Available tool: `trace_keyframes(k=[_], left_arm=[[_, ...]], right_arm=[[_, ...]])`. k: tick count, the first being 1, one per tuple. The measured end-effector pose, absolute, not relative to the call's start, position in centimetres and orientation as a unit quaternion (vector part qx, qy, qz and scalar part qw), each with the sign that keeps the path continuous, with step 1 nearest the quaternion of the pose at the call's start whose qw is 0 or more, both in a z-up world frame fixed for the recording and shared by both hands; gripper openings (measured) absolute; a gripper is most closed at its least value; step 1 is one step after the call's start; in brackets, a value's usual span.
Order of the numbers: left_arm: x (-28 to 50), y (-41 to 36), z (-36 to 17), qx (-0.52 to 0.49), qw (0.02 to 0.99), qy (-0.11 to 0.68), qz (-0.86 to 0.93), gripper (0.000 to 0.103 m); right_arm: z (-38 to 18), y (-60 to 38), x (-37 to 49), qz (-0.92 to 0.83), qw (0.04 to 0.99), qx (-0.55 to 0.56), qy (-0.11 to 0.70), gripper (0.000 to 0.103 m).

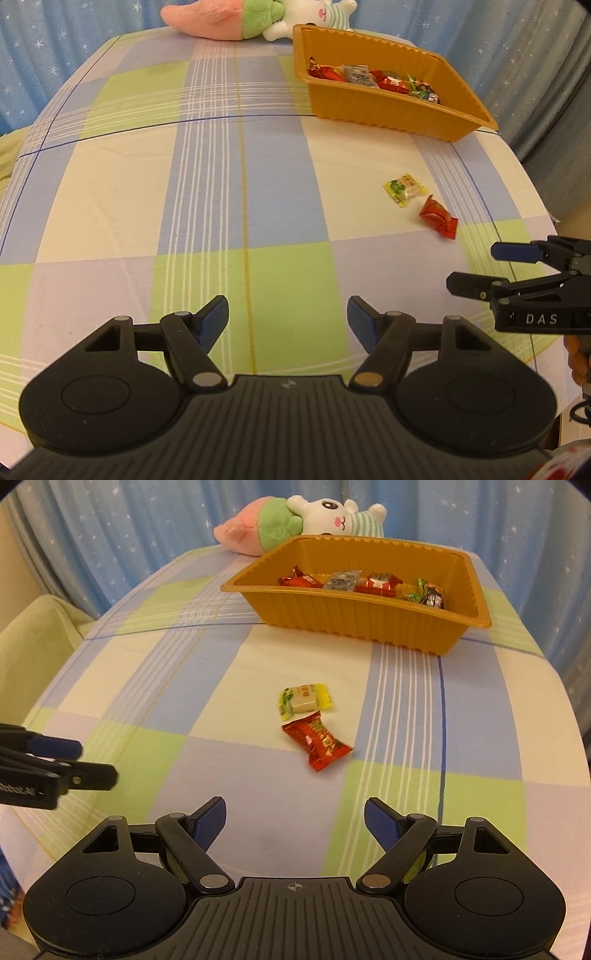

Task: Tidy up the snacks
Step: 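Move both open tools back toward the yellow and red candies on the table, then grasp the red candy with the right tool while the left tool grasps the yellow candy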

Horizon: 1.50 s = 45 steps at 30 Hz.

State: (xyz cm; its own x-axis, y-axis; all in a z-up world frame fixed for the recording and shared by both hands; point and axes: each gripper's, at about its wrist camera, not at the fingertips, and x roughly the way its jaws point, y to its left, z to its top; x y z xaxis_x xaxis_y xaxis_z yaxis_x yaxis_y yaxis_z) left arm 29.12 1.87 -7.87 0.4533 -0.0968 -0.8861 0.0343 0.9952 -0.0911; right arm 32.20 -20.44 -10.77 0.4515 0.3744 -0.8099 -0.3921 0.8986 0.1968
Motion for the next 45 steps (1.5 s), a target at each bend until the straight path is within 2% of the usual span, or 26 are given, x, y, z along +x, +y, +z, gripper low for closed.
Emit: trace_keyframes(k=[6,11,18,24,28,45], left_arm=[[29.6,2.6,-8.4,-0.034,0.850,0.525,-0.029,0.069],[30.1,3.0,-8.8,-0.034,0.848,0.529,-0.022,0.069],[31.0,3.1,-9.3,-0.032,0.846,0.531,-0.019,0.069],[31.8,2.7,-9.5,-0.027,0.846,0.532,-0.026,0.069],[32.3,2.0,-9.7,-0.018,0.847,0.531,-0.036,0.069],[36.8,-5.7,-9.8,0.081,0.864,0.467,-0.169,0.068]], right_arm=[[-11.2,-20.3,33.6,0.233,0.863,-0.049,0.446,0.082],[-11.8,-20.2,35.0,0.245,0.861,-0.065,0.442,0.065],[-12.2,-20.1,36.5,0.257,0.861,-0.079,0.431,0.054],[-12.6,-19.6,37.3,0.276,0.855,-0.090,0.430,0.040],[-12.7,-19.6,37.5,0.281,0.852,-0.089,0.433,0.024],[-10.7,-27.3,37.6,0.170,0.875,0.049,0.451,0.024]])
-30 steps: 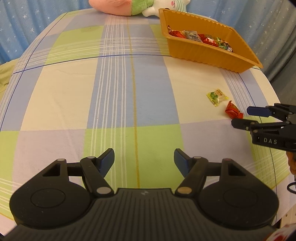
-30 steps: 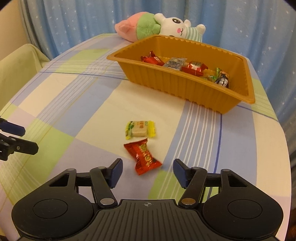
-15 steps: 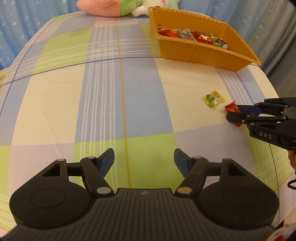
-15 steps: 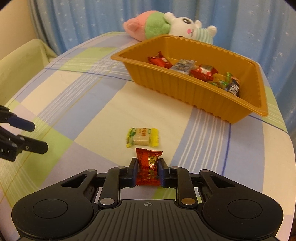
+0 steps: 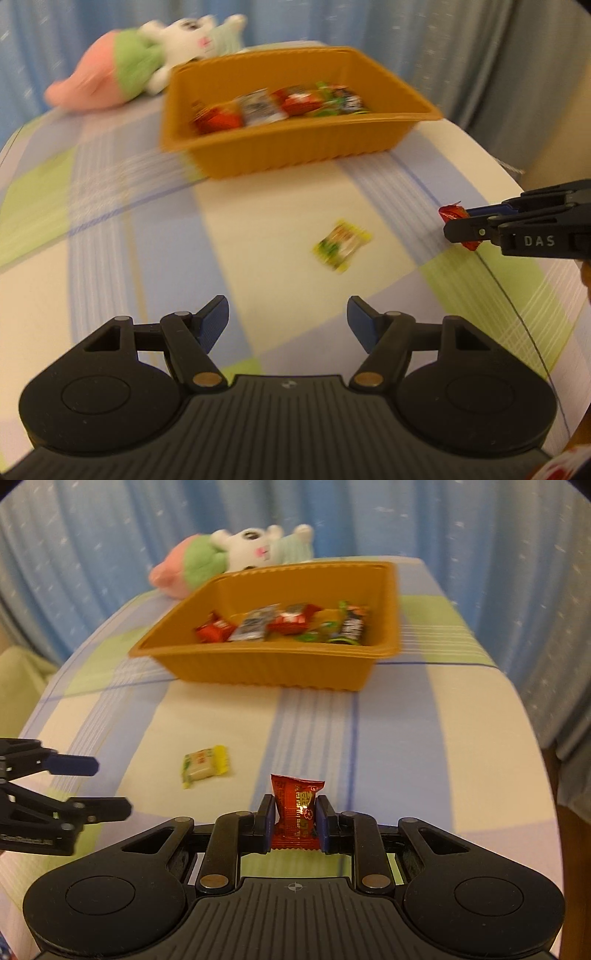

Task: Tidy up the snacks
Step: 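Grasp the red candy with the right tool while the left tool grasps the yellow candy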

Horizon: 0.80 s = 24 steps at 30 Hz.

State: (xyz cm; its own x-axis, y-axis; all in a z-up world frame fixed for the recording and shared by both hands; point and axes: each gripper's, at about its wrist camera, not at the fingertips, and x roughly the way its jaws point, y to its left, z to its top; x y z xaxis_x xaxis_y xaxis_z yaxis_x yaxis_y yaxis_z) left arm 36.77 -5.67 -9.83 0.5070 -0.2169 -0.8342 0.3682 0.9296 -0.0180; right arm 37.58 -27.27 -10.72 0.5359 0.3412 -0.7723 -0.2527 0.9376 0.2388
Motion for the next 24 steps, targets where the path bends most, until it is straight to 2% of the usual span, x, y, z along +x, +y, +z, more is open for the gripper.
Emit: trace_keyframes(k=[7,11,18,20,22,24], left_arm=[[39.4,-8.9,-10.7,0.132,0.858,0.445,-0.219,0.067],[40.7,-10.0,-11.5,0.145,0.850,0.449,-0.235,0.055],[41.9,-10.9,-12.4,0.143,0.841,0.463,-0.242,0.039],[41.9,-11.1,-12.5,0.139,0.837,0.469,-0.246,0.027],[41.8,-11.2,-12.5,0.133,0.836,0.471,-0.249,0.021],[41.7,-11.4,-12.5,0.132,0.837,0.472,-0.244,0.020]], right_arm=[[-10.2,-29.9,36.2,0.141,0.879,0.074,0.449,0.024],[-10.2,-31.1,35.4,0.129,0.880,0.083,0.450,0.024],[-10.1,-32.7,34.6,0.117,0.880,0.096,0.450,0.024],[-10.1,-33.0,34.7,0.116,0.881,0.098,0.449,0.024],[-10.1,-33.1,34.7,0.116,0.881,0.099,0.447,0.024],[-10.0,-33.2,34.9,0.119,0.882,0.099,0.445,0.024]])
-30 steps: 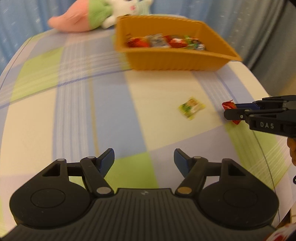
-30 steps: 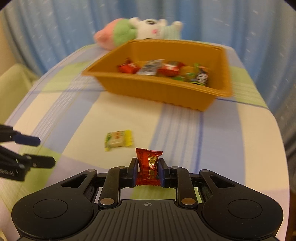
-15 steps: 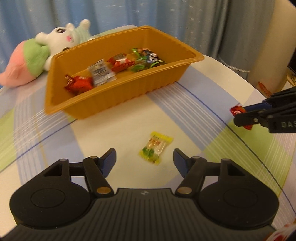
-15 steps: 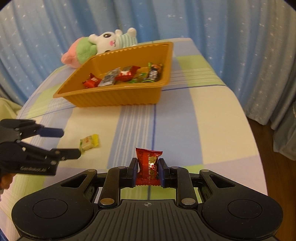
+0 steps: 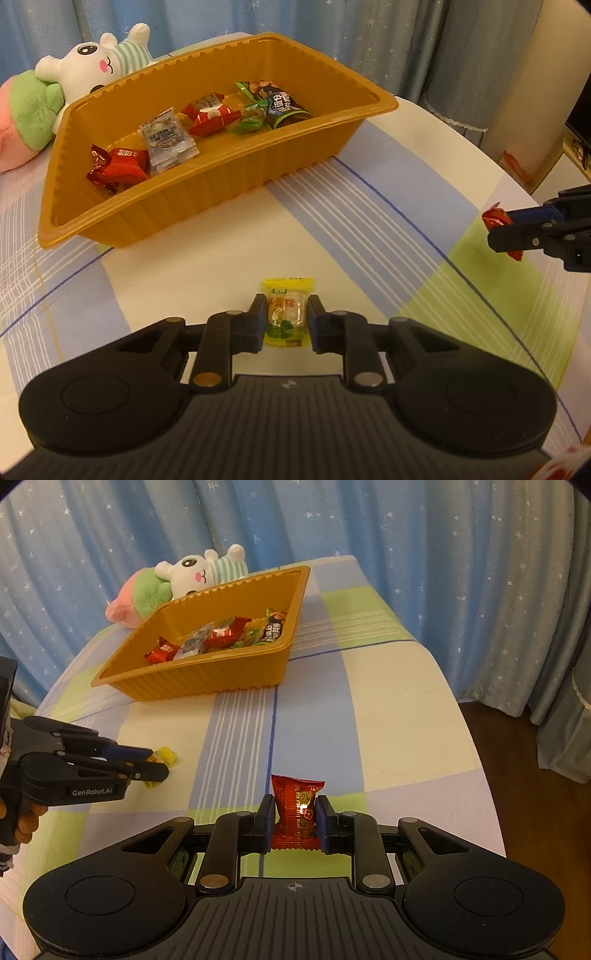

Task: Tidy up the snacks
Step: 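Grasp the red candy with the right tool while the left tool grasps the yellow candy, then carry both held candies over the orange tray with both tools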

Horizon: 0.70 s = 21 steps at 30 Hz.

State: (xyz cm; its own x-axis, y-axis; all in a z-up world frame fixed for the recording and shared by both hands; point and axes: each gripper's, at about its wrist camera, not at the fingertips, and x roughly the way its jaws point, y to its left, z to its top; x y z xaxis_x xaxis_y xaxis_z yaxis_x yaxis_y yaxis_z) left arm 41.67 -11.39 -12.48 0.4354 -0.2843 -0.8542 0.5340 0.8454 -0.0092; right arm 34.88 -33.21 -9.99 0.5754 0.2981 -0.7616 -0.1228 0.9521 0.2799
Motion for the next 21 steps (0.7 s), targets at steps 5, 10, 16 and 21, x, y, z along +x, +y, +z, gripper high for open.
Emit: trace_keyframes(k=[5,10,16,21], left_arm=[[41.4,-11.2,-12.2,0.122,0.841,0.473,-0.233,0.020],[41.0,-10.4,-11.3,0.113,0.848,0.468,-0.221,0.019],[40.0,-8.9,-8.7,0.092,0.865,0.446,-0.210,0.019],[39.9,-7.9,-6.2,0.072,0.881,0.424,-0.199,0.019]], right_arm=[[-9.6,-33.1,35.3,0.130,0.884,0.094,0.439,0.024],[-9.3,-32.8,35.9,0.142,0.885,0.089,0.435,0.024],[-8.4,-32.3,36.8,0.159,0.889,0.080,0.422,0.024],[-7.1,-31.8,38.0,0.176,0.895,0.073,0.404,0.024]])
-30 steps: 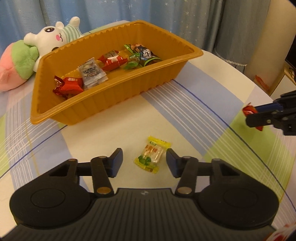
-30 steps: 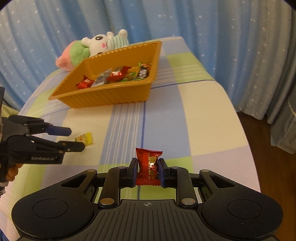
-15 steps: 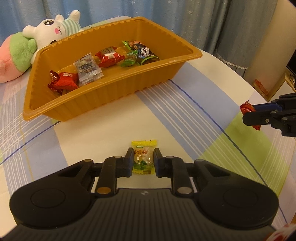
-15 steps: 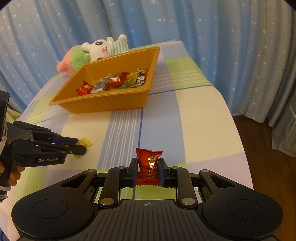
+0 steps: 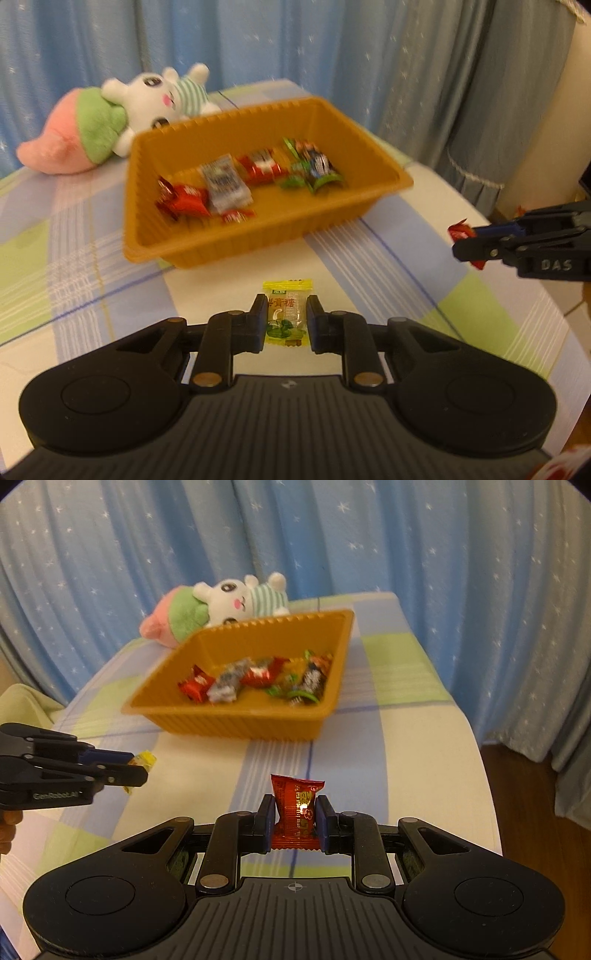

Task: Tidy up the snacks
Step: 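Carry both held candies over the orange tray with both tools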

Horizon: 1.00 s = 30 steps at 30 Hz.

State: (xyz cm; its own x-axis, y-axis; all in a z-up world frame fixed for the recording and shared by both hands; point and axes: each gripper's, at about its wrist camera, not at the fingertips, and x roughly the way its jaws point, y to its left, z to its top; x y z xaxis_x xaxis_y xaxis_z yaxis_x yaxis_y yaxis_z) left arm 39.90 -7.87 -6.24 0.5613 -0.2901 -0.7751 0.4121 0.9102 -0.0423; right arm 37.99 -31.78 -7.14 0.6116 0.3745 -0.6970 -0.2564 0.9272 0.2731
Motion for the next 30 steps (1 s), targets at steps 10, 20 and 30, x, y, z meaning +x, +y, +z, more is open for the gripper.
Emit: trace_keyframes(k=[10,20,30], left_arm=[[43.4,-8.5,-2.9,0.027,0.899,0.396,-0.183,0.019],[48.4,-10.2,-2.9,0.007,0.897,0.409,-0.166,0.020],[51.8,-11.3,-5.1,0.006,0.887,0.435,-0.156,0.020]], right_arm=[[-4.4,-29.4,42.1,0.213,0.905,0.073,0.361,0.024],[-4.0,-27.8,46.8,0.215,0.909,0.083,0.348,0.024],[-6.2,-27.8,50.4,0.193,0.903,0.094,0.371,0.024]])
